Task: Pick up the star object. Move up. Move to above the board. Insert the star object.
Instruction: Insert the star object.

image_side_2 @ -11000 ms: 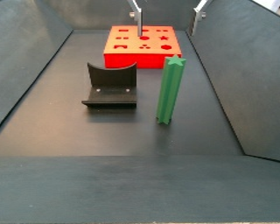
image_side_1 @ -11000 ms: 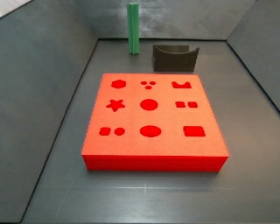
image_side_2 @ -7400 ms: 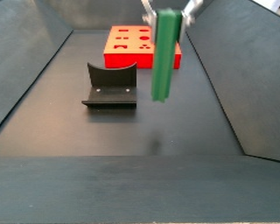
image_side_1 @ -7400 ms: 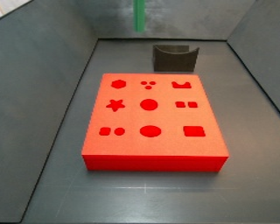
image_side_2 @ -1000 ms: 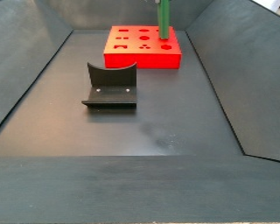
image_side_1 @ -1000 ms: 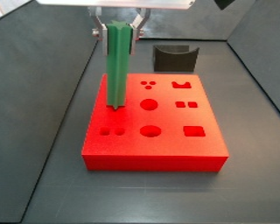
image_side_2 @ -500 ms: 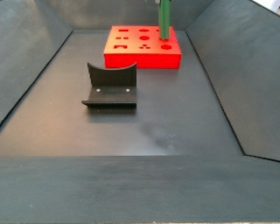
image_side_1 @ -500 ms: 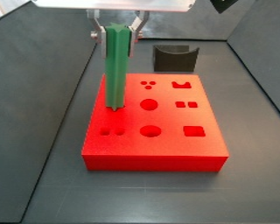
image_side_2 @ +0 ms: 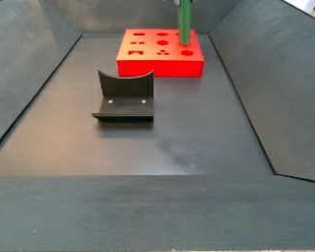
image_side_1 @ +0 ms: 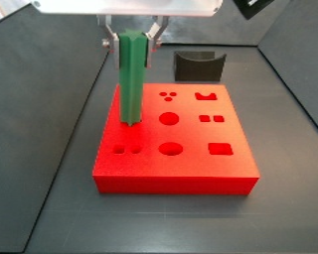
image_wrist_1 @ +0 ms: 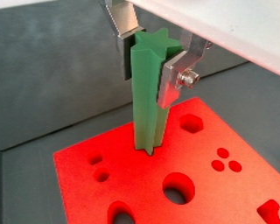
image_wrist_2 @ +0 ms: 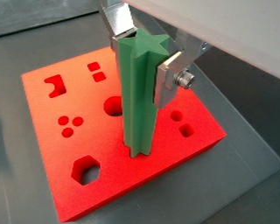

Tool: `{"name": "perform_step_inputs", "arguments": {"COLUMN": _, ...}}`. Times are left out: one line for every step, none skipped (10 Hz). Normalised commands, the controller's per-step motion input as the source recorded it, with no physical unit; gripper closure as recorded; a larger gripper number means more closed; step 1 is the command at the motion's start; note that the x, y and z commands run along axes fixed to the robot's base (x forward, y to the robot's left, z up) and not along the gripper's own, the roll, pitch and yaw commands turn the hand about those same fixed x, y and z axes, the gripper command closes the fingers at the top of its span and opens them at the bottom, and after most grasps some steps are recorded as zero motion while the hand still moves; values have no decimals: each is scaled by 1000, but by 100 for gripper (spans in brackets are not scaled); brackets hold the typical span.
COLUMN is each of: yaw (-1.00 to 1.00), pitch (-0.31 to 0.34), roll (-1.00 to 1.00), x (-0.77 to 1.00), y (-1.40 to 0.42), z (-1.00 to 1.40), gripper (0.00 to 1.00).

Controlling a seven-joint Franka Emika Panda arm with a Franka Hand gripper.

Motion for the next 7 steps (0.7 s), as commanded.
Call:
{"name": "perform_step_inputs", "arguments": {"yaw": -106, "pitch": -209, "roll": 86, "x": -51, "y": 0, "z": -166, "gripper": 100}}
{"name": "perform_step_inputs", "arguments": {"yaw": -129, "pitch": -287, "roll": 121, "x": -91, "y": -51, "z": -243, "gripper": 100}}
{"name": "perform_step_inputs", "arguments": {"yaw": -186, "pitch": -441, "roll": 171, "x": -180, "y": -146, "z": -271, "gripper": 100}}
{"name": "perform_step_inputs", "arguments": {"yaw": -169, "pitch": -451, "roll": 181, "x": -191, "y": -123, "z": -251, "gripper": 100}}
{"name": "perform_step_inputs", "arguments": {"yaw": -134, "pitch": -403, "roll": 197, "x": -177, "y": -89, "z": -326, "gripper": 100}}
{"name": "perform_step_inputs", "arguments": {"yaw": -97, "pitch": -339, "roll": 183, "x": -163, "y": -17, "z": -389, "gripper": 100}}
{"name": "perform_step_inputs", "arguments": {"yaw": -80, "pitch": -309, "roll": 166, "x": -166, "y": 0, "z": -446, "gripper": 100}}
